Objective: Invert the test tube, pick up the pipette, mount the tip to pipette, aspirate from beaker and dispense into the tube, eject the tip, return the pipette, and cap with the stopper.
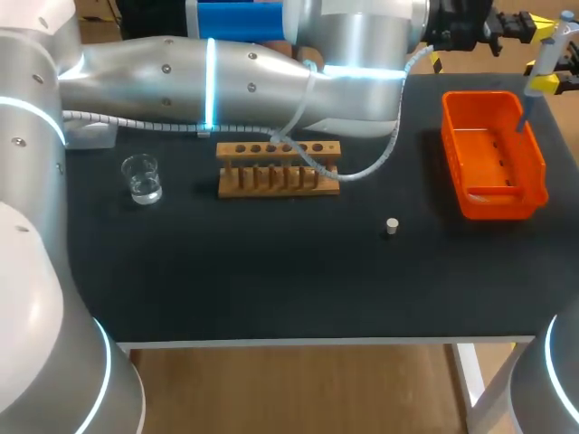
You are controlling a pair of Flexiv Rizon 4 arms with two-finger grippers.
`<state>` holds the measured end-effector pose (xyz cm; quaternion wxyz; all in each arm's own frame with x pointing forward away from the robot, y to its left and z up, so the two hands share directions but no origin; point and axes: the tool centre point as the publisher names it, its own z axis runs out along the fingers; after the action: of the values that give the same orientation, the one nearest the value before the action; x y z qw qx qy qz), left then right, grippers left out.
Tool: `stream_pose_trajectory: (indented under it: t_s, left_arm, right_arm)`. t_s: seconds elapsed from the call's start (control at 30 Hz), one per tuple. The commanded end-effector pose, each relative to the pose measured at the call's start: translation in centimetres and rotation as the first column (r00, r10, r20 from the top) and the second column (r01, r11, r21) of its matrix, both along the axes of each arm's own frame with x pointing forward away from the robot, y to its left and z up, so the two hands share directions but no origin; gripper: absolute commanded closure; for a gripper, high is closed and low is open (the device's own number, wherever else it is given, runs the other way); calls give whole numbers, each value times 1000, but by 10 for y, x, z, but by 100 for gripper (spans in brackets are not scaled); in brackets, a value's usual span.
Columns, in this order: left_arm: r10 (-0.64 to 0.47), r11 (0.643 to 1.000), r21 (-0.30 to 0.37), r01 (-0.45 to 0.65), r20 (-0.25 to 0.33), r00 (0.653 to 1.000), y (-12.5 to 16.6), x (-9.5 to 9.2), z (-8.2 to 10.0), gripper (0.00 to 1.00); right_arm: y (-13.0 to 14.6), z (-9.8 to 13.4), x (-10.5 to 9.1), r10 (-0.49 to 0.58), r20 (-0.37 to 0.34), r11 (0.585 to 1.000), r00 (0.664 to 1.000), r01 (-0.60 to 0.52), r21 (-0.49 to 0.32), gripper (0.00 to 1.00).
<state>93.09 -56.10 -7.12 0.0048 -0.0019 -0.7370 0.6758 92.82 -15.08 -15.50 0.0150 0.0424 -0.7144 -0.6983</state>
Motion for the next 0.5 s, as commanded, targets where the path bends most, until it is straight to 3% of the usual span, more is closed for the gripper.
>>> stream_pose_trajectory:
  t_s: [0.03,0.23,0.27,0.3,0.5]
  left_arm:
    - [14,1000,-13,-14,10,1000,1,-2,-3,100]
    - [52,999,4,-53,46,998,12,-1,19,100]
    - [62,998,12,-63,53,997,15,-1,23,73]
    - [72,997,16,-73,53,996,17,-1,26,0]
    - [55,998,34,-58,80,995,36,4,42,0]
  right_arm:
    - [1,10,2,5,0,1000,1000,-5,-4,100]
    - [1,10,2,5,0,1000,1000,-5,-4,100]
    - [1,10,2,5,0,1000,1000,-5,-4,100]
    - [1,10,2,5,0,1000,1000,-5,-4,100]
    - [1,10,2,5,0,1000,1000,-5,-4,100]
